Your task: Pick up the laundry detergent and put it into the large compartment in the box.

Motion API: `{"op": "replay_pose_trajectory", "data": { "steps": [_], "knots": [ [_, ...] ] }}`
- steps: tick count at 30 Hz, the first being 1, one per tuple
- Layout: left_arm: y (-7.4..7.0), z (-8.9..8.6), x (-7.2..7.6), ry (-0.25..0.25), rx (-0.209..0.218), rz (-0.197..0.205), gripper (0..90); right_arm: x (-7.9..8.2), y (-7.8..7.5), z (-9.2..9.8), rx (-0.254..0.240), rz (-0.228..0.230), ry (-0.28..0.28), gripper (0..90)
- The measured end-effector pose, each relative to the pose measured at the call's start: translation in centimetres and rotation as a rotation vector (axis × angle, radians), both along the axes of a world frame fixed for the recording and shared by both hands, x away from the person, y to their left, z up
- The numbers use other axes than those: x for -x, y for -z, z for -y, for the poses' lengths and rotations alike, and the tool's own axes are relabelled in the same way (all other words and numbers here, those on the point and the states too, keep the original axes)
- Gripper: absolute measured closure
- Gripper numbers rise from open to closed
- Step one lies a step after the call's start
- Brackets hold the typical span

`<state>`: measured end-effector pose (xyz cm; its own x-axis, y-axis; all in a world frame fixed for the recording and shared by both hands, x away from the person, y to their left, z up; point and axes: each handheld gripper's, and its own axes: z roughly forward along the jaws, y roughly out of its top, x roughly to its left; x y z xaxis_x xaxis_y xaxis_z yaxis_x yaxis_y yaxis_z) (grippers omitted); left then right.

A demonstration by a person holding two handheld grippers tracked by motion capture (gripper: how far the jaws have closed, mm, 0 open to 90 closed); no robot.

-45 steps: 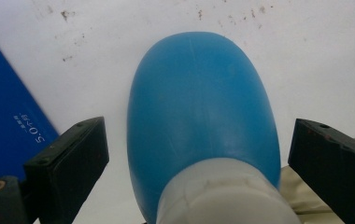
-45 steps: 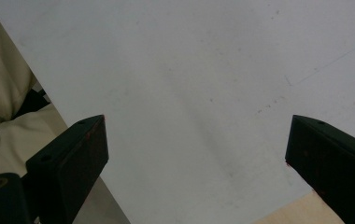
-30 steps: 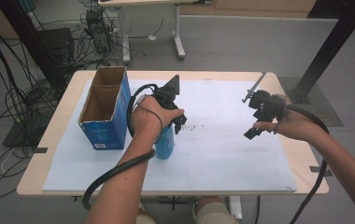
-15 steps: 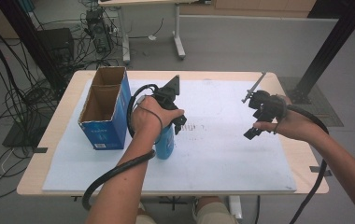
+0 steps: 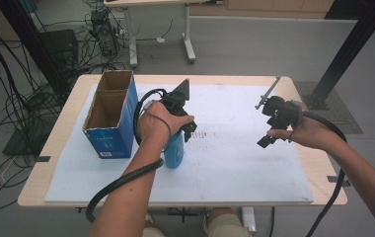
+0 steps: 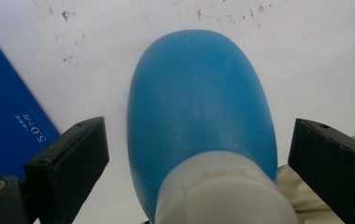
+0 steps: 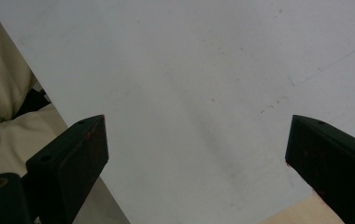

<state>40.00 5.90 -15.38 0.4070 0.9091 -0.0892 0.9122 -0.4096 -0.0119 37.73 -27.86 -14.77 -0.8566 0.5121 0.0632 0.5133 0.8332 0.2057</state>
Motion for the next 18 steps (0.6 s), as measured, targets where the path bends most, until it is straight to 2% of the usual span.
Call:
{"op": "replay_pose_trajectory", "data": {
  "steps": [18],
  "knots": [
    [0.16, 0.15, 0.03, -0.001, 0.003, 0.000, 5.6, 0.01, -0.10, 0.10, -0.002, 0.001, 0.002, 5.8]
  ]
}}
